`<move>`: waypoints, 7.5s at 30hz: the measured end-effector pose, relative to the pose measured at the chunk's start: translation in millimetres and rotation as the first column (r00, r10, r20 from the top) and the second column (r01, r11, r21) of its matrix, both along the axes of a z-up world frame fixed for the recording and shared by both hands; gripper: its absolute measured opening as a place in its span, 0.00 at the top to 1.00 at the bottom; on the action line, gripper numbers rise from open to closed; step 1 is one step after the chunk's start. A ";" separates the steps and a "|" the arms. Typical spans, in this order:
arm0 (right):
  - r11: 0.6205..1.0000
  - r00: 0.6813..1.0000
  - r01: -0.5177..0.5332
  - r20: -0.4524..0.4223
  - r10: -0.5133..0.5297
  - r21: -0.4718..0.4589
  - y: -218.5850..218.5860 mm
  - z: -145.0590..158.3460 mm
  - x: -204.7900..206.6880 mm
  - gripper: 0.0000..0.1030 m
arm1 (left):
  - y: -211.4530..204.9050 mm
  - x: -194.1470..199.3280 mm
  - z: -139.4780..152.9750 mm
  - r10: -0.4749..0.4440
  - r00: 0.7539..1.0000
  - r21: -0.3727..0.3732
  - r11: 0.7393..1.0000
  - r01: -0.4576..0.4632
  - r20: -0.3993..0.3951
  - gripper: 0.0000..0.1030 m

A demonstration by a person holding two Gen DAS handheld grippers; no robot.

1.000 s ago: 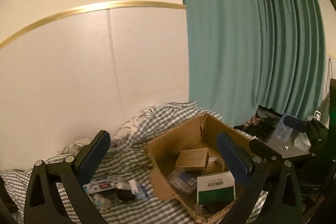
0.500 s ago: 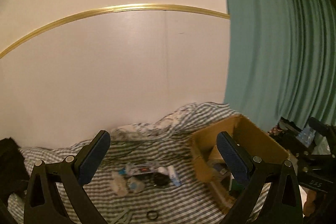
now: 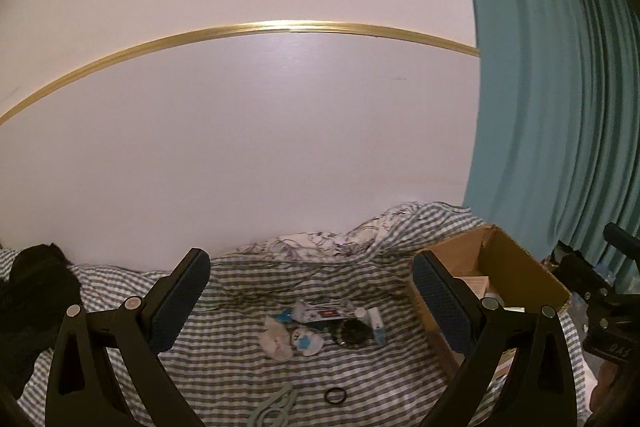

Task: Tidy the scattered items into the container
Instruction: 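Withdraw both tools from the box toward the remaining items, then grasp the white lace cloth with the left gripper while the right gripper grasps the white-and-blue box, then carry the lace cloth and white-and-blue box into the cardboard box and release both, then withdraw both tools from the box back over the bed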

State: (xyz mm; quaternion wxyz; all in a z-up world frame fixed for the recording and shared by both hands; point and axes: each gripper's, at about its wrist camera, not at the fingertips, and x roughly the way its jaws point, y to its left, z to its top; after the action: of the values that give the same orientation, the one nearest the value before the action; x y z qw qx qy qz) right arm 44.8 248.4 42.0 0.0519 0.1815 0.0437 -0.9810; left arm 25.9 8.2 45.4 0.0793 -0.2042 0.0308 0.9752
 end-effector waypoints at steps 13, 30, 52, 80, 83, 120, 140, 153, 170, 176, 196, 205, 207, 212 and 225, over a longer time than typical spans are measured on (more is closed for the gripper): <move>0.995 0.995 -0.090 0.028 0.091 -0.042 -29.6 -18.1 -1.3 0.00 | -23.1 4.0 -23.0 0.068 0.998 -0.090 0.994 -0.068 0.001 0.00; 0.961 0.952 -0.276 0.147 0.270 0.021 -83.6 -107.0 -41.4 0.01 | -37.5 -61.6 -132.3 0.107 0.962 -0.129 0.989 -0.077 0.250 0.01; 0.970 0.892 -0.241 0.401 0.206 0.038 -114.0 -233.8 -140.8 0.28 | -49.4 -159.4 -267.9 0.136 0.877 -0.156 0.985 -0.071 0.461 0.03; 0.985 0.887 -0.137 0.456 0.073 0.108 -110.9 -309.6 -203.5 0.82 | -36.2 -199.3 -316.0 -0.008 0.820 -0.052 0.998 0.046 0.572 0.87; 0.984 0.894 -0.148 0.439 0.089 0.101 -112.3 -302.0 -194.6 0.83 | -34.7 -191.0 -303.2 -0.016 0.827 -0.045 0.998 0.050 0.562 0.88; 0.984 0.984 -0.176 0.002 0.176 0.035 -41.3 -116.6 -20.2 0.83 | 41.0 -12.1 -52.2 -0.123 0.989 -0.021 0.992 0.125 0.084 0.88; 1.000 1.000 -0.014 0.013 0.014 -0.012 57.2 -109.8 -27.8 0.83 | 137.0 -32.5 -44.8 -0.303 0.943 0.006 0.952 0.305 0.140 0.88; 0.997 0.987 0.075 0.143 -0.073 -0.005 112.4 -148.7 -84.7 0.82 | 193.8 -81.0 -101.8 -0.370 0.884 0.026 0.925 0.379 0.287 0.88; 0.990 0.967 0.141 0.213 -0.136 -0.009 142.2 -174.0 -120.8 0.51 | 235.3 -106.4 -145.1 -0.371 0.834 -0.005 0.913 0.408 0.408 0.17; 0.988 0.977 0.152 0.151 -0.149 -0.006 142.2 -152.5 -106.0 0.44 | 219.9 -96.4 -119.9 -0.344 0.869 -0.017 0.927 0.374 0.355 0.15; 0.995 0.997 0.069 -0.033 -0.071 -0.073 86.2 -62.0 -34.0 0.11 | 110.9 -26.2 -8.5 -0.206 0.976 -0.004 0.978 0.207 0.069 0.00; 0.996 0.996 -0.029 -0.087 0.022 -0.082 41.4 -36.1 -1.7 0.00 | 36.4 0.9 13.9 -0.063 0.998 0.022 0.998 0.063 0.007 0.00; 0.997 0.995 -0.041 -0.095 0.034 -0.071 30.3 -33.5 3.0 0.00 | 17.9 2.8 12.8 -0.026 1.000 0.041 0.999 0.025 0.017 0.00; 0.997 0.990 -0.075 -0.120 0.071 -0.029 1.9 -34.2 12.7 0.00 | -19.1 0.1 -0.7 0.046 0.997 0.077 0.996 -0.050 0.059 0.00; 0.970 0.969 -0.238 -0.056 0.241 0.055 -62.3 -83.9 -0.4 0.00 | -45.6 -27.7 -81.4 0.149 0.978 -0.119 0.984 -0.132 0.145 0.00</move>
State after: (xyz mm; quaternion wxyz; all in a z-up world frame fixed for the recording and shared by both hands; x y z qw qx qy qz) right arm 44.5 186.1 -41.9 0.1641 0.1456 0.0901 -0.9715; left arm -1.9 -37.4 -36.1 0.0009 -0.2844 0.0632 0.9566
